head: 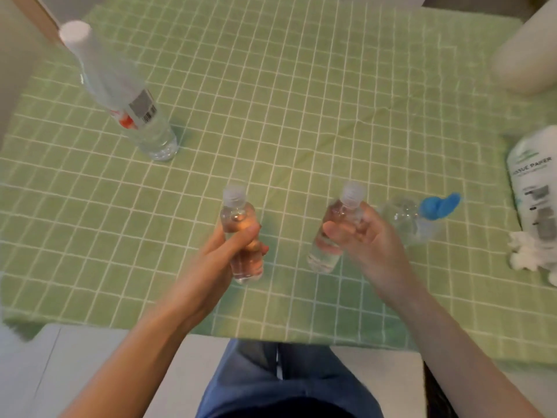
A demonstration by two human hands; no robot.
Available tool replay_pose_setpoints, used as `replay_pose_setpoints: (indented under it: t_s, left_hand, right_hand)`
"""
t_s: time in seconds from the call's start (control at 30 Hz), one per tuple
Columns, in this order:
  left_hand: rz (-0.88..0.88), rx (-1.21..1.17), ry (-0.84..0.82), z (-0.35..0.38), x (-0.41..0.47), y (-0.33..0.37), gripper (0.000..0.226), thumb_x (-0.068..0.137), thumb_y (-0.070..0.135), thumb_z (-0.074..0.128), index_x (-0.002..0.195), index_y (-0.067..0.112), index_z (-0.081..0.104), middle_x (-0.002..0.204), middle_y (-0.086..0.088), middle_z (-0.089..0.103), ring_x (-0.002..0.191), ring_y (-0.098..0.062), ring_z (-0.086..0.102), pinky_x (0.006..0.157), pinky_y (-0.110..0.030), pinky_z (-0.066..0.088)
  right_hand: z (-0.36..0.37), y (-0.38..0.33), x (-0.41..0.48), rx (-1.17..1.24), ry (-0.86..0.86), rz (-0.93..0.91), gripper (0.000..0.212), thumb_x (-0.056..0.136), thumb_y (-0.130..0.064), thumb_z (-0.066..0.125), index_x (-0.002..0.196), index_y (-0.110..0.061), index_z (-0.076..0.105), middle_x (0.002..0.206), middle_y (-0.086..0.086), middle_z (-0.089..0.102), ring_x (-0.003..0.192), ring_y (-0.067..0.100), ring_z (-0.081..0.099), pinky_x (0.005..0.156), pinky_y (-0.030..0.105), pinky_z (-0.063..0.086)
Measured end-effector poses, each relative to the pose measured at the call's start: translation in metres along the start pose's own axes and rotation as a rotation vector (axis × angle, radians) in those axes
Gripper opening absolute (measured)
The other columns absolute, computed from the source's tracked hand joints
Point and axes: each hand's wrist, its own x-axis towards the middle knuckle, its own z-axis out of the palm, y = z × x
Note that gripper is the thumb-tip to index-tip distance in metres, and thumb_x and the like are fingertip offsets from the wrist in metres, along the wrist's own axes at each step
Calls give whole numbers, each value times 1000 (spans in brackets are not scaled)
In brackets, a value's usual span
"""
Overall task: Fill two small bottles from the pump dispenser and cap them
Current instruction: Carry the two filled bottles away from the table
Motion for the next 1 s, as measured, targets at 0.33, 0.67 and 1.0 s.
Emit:
replay_pose_setpoints:
  t_s: [0.33,0.67,1.0]
  left_hand:
    - [-159,-101,62,-1,-69,-22,27,75,26,67,100,17,64,87,-9,67,81,-18,68,75,-34,47]
    - [-174,-139,194,2,-74,-47,28,73,24,62,100,15,60,86,-10,60,84,-21,60,81,-36,45]
    - [-97,-207,338,1,-96,-69,28,72,26,61,98,17,60,79,-7,66,79,-19,64,76,-37,47]
  right_hand:
    - [-18,5,-93,164,108,206,41,71,-31,72,105,-10,61,83,-6,72,80,9,69,68,20,53]
    - [-19,38,-97,126,121,325,46,65,-39,70,101,-12,63,84,0,73,78,13,70,66,22,54]
    - [-19,32,-88,115,-77,273,34,72,-36,70,100,-19,64,87,0,73,83,14,70,71,25,56]
